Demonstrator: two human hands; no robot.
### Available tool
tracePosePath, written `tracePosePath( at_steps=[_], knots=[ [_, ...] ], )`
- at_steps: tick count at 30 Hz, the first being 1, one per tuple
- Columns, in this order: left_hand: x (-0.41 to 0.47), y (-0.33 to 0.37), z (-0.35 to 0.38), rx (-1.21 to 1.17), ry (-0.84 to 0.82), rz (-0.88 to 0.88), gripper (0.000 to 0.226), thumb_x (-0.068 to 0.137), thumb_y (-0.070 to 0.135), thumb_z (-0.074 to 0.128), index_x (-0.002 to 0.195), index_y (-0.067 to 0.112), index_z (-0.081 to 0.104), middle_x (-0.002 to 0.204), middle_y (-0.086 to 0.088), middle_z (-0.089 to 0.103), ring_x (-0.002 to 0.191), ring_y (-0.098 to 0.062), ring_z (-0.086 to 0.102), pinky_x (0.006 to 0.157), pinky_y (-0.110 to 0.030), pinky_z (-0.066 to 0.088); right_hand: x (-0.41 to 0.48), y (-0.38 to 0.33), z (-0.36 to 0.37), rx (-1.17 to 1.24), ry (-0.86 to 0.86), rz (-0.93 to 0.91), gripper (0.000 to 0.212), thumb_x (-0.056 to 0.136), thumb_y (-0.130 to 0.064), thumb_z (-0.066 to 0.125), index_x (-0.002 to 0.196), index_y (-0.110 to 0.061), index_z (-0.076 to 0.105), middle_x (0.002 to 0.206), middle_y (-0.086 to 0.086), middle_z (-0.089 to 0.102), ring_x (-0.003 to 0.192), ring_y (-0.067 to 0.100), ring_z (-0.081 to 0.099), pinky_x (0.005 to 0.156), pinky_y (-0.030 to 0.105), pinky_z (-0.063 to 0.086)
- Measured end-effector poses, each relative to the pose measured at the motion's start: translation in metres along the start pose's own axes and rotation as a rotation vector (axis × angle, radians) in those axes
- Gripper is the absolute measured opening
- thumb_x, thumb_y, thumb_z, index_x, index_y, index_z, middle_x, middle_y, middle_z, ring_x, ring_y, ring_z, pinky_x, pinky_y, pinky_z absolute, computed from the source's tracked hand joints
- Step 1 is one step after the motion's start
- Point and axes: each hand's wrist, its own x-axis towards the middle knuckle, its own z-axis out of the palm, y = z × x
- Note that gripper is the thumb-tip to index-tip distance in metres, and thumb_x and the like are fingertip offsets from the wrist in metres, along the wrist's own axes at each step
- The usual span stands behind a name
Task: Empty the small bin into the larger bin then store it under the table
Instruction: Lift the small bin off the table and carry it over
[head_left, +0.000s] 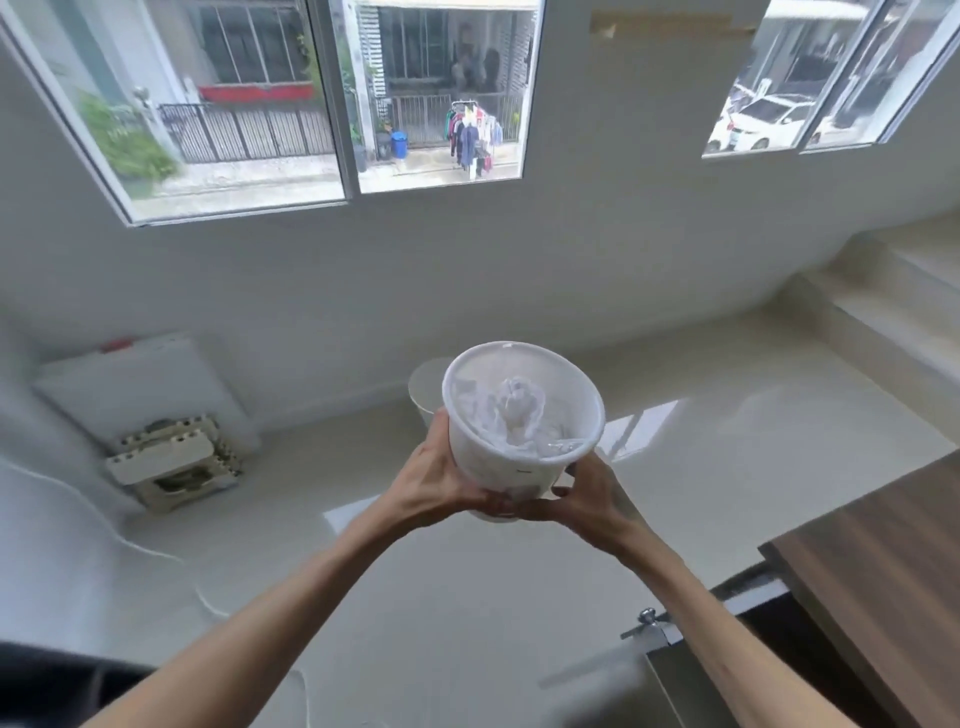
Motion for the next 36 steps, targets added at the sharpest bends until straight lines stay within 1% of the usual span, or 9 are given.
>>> tracePosePath(
  at_steps=[4,11,19,22,25,30,32,34,36],
  knots=[
    [-0.001,-0.016,-0.035,-0.013,0.071,-0.038,0.135,0.041,0.054,0.103,0.152,0.035,0.029,0.143,0.008,0.062,0.132,-0.018,0.062,0.103,-0.05,0.057,0.031,-0.017,0.028,0.003,-0.094,-0.012,0.093,0.056,-0.032,0.101,0.137,-0.031,0.055,0.124,-0.019,0.07,0.117,0.003,0.064,0.088,0.029,0.061],
    [0.029,-0.037,-0.066,-0.021,0.133,-0.078,0.135,0.041,0.051,0.101,0.153,0.037,0.027,0.142,0.011,0.061,0.132,-0.014,0.061,0.105,-0.047,0.056,0.096,-0.021,0.052,0.003,-0.181,0.025,0.096,0.053,-0.032,0.101,0.137,-0.032,0.055,0.122,-0.014,0.072,0.114,0.004,0.067,0.092,0.039,0.061],
    [0.137,-0.038,-0.076,-0.074,0.161,-0.117,0.135,0.042,0.037,0.1,0.156,0.033,0.026,0.146,0.007,0.058,0.129,-0.006,0.062,0.104,-0.037,0.058,0.205,-0.016,0.03,0.018,-0.258,0.042,0.088,0.06,-0.016,0.096,0.138,-0.028,0.056,0.121,-0.016,0.072,0.112,0.002,0.067,0.093,0.032,0.06],
    [0.185,-0.037,-0.076,-0.068,0.175,-0.166,0.134,0.044,0.038,0.104,0.155,0.038,0.027,0.145,0.011,0.059,0.132,-0.008,0.061,0.104,-0.041,0.058,0.256,-0.01,0.012,0.03,-0.292,0.079,0.094,0.056,-0.018,0.097,0.14,-0.028,0.055,0.121,-0.013,0.074,0.112,0.005,0.069,0.088,0.031,0.062],
    [0.224,-0.041,-0.076,-0.044,0.213,-0.206,0.13,0.044,0.045,0.105,0.151,0.042,0.031,0.142,0.013,0.062,0.131,-0.012,0.063,0.102,-0.046,0.059,0.3,-0.004,-0.001,0.02,-0.353,0.097,0.09,0.058,-0.015,0.096,0.137,-0.032,0.055,0.12,-0.015,0.073,0.112,0.001,0.067,0.083,0.02,0.058],
    [0.266,-0.057,-0.079,-0.038,0.261,-0.299,0.123,0.043,0.049,0.1,0.147,0.04,0.035,0.134,0.016,0.066,0.126,-0.014,0.065,0.097,-0.047,0.06,0.358,0.013,0.0,0.023,-0.445,0.191,0.098,0.055,-0.019,0.096,0.14,-0.034,0.051,0.127,-0.015,0.07,0.122,0.004,0.062,0.098,0.033,0.058],
    [0.284,-0.068,-0.084,-0.041,0.256,-0.345,0.119,0.043,0.049,0.098,0.145,0.036,0.037,0.128,0.018,0.066,0.123,-0.012,0.065,0.096,-0.046,0.061,0.38,0.02,0.005,0.037,-0.471,0.243,0.096,0.058,-0.016,0.095,0.14,-0.032,0.049,0.127,-0.015,0.068,0.123,0.003,0.061,0.094,0.029,0.058],
    [0.297,-0.076,-0.09,-0.042,0.246,-0.366,0.116,0.045,0.049,0.096,0.144,0.034,0.038,0.125,0.02,0.065,0.12,-0.009,0.065,0.096,-0.044,0.061,0.395,0.025,0.011,0.053,-0.476,0.276,0.092,0.063,-0.008,0.092,0.14,-0.03,0.048,0.125,-0.017,0.067,0.117,-0.004,0.06,0.083,0.017,0.055],
    [0.315,-0.089,-0.098,-0.041,0.228,-0.386,0.116,0.046,0.05,0.096,0.145,0.034,0.038,0.127,0.02,0.064,0.121,-0.01,0.065,0.097,-0.042,0.06,0.412,0.032,0.02,0.062,-0.47,0.311,0.091,0.065,-0.002,0.089,0.141,-0.03,0.047,0.126,-0.018,0.065,0.115,-0.002,0.061,0.078,0.014,0.054]
  ],
)
